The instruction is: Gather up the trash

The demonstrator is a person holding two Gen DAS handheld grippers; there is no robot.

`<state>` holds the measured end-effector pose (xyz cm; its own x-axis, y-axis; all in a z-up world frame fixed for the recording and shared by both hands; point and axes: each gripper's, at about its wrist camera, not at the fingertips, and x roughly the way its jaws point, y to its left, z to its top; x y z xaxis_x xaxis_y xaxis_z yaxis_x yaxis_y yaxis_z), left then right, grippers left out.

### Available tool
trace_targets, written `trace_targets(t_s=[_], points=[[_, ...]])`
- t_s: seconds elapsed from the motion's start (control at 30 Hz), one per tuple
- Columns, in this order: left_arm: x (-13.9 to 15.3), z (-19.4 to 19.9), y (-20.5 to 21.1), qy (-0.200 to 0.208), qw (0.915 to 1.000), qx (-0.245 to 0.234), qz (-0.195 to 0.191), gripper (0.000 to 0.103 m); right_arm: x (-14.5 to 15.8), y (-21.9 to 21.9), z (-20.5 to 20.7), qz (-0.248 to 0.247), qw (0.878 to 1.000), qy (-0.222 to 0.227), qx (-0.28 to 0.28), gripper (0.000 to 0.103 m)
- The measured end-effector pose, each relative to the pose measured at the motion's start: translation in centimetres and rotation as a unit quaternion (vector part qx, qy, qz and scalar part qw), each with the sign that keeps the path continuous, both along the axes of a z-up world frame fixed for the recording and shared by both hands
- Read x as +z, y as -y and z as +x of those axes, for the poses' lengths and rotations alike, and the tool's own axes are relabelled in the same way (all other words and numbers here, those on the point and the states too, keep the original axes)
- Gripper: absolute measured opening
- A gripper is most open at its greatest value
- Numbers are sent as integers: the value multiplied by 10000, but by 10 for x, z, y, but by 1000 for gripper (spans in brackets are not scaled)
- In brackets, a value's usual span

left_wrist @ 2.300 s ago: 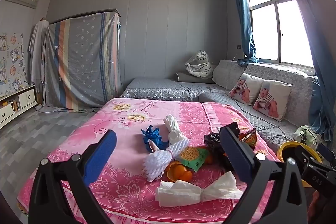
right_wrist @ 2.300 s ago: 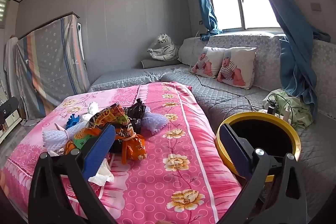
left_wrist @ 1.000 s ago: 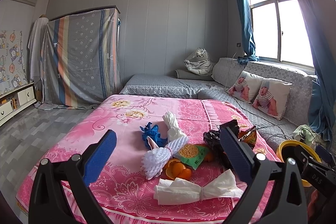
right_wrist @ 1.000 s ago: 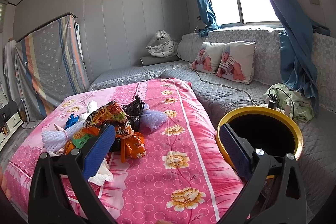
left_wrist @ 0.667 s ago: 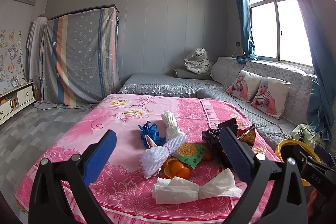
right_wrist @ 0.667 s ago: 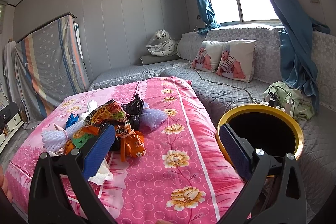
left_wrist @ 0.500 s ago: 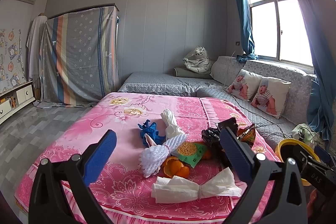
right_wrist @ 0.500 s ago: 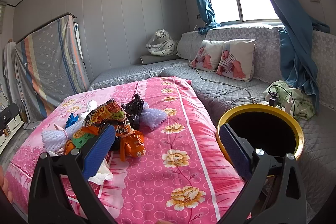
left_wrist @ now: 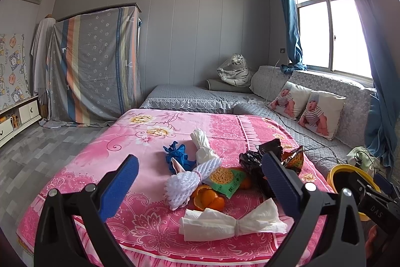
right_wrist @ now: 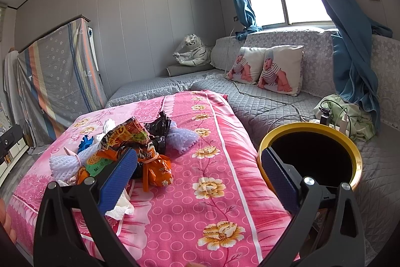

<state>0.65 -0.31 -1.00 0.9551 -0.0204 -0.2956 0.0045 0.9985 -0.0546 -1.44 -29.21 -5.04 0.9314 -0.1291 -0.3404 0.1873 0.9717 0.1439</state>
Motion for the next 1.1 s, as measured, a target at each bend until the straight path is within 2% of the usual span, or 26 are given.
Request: trace_targets(t_s=[0.87,1.1], points=[[-1,1,-2,-28,9998,-180,-123,95,-2,-3,0,7,10000,34,0,95],[-8,18,-12,-337,9990,-247,-166,95,9,-8,16,-258,9977,157,608,95]])
